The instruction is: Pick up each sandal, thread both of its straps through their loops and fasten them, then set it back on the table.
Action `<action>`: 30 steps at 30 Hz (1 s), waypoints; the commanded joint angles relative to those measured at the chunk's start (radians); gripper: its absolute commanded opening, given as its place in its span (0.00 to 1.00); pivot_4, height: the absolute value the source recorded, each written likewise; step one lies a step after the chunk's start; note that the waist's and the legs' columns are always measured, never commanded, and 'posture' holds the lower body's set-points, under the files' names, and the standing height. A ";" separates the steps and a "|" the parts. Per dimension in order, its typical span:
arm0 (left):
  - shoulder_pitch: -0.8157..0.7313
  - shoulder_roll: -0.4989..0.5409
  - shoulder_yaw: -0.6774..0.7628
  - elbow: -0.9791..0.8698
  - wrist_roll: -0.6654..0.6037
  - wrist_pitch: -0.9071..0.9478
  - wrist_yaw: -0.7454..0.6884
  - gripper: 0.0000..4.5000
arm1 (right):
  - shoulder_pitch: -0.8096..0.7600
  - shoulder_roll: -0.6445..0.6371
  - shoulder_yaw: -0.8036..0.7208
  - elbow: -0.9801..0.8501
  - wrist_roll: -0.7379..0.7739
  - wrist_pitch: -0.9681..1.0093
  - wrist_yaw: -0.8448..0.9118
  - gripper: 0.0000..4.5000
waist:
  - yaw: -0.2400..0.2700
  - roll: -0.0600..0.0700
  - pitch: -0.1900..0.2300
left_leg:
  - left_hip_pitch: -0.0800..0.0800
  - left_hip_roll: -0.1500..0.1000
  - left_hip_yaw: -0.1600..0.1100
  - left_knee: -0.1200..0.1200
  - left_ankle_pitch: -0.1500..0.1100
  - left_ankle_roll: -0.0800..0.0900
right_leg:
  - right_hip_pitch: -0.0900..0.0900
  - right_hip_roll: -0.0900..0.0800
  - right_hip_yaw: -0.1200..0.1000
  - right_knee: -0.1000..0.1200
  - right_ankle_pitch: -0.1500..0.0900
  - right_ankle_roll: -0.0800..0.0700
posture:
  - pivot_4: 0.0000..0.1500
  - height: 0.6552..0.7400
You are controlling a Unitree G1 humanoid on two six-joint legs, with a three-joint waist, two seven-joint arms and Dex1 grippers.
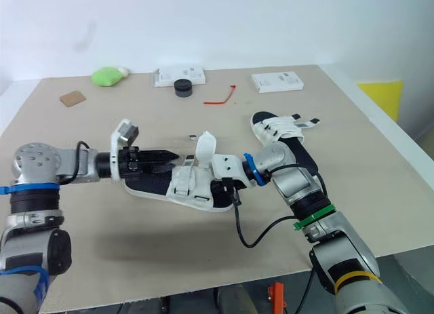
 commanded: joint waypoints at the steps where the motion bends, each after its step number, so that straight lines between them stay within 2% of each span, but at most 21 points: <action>1: 0.061 0.084 -0.058 -0.117 -0.050 0.004 -0.101 0.79 | 0.031 -0.028 0.042 0.052 -0.080 0.020 -0.007 0.00 | 0.000 0.000 0.000 | 0.000 0.000 0.000 0.000 0.000 0.000 | 0.000 0.000 0.000 0.000 0.000 0.000 | 1.00 1.00; 6: 0.122 0.142 -0.129 -0.196 -0.029 -0.012 -0.199 0.79 | 0.037 -0.024 0.042 0.044 -0.079 0.025 -0.007 0.00 | 0.000 0.000 0.001 | 0.000 -0.001 0.000 0.000 0.000 0.000 | 0.001 -0.002 -0.001 -0.002 0.001 0.000 | 1.00 1.00; 13: 0.173 0.051 -0.141 -0.242 -0.016 -0.039 -0.179 0.79 | 0.038 -0.022 0.039 0.037 -0.075 0.032 -0.009 0.00 | 0.002 0.000 0.001 | -0.001 0.000 0.000 0.000 0.001 0.002 | 0.001 -0.002 -0.002 -0.004 0.001 -0.001 | 1.00 1.00; 19: 0.171 0.038 -0.141 -0.243 -0.005 -0.042 -0.179 0.79 | 0.040 -0.025 0.036 0.031 -0.074 0.039 -0.009 0.00 | 0.004 0.000 0.001 | -0.001 -0.001 0.000 0.000 0.001 0.002 | 0.002 -0.002 -0.002 -0.004 0.002 0.001 | 1.00 1.00; 26: 0.079 0.033 -0.038 -0.108 -0.034 -0.004 -0.167 0.79 | 0.040 -0.026 0.038 0.038 -0.078 0.035 -0.010 0.00 | 0.004 0.000 0.001 | -0.001 -0.001 0.000 0.000 0.002 0.002 | 0.001 -0.002 -0.002 -0.005 0.002 0.001 | 1.00 1.00; 30: 0.064 0.102 -0.089 -0.093 0.020 -0.018 -0.218 0.79 | 0.033 -0.019 0.040 0.047 -0.078 0.032 -0.009 0.00 | 0.001 0.000 0.001 | -0.001 -0.001 0.000 0.000 0.002 0.003 | 0.001 -0.002 -0.002 -0.005 0.003 0.001 | 1.00 1.00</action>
